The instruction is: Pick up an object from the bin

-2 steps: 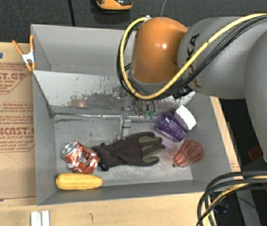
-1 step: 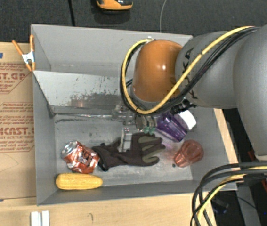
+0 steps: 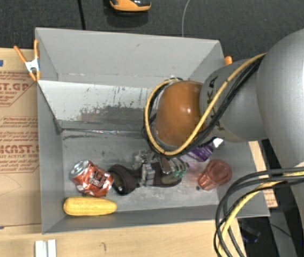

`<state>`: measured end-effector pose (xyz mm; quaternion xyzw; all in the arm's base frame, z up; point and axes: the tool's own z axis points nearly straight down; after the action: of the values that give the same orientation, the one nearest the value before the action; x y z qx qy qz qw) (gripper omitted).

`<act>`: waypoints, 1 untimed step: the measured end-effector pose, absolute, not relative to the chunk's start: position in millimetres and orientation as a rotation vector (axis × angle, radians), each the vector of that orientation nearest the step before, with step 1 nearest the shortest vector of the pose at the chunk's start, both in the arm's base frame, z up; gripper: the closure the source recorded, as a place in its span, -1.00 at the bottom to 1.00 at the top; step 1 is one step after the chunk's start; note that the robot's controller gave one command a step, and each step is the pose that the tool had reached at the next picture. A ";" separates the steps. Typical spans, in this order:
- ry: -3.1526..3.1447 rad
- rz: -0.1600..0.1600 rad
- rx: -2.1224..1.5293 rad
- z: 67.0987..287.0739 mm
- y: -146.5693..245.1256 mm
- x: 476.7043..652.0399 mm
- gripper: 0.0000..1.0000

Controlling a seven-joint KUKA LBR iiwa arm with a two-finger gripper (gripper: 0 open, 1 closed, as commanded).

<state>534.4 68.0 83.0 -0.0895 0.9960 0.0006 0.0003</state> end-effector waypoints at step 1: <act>3.128 0.002 -0.281 83.0 68.0 534.5 1.00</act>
Offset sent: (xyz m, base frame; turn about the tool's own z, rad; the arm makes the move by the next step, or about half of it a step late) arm 0.0040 0.0046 0.1096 0.0258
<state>534.5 68.0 83.0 -0.0896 0.9960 0.0006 0.0004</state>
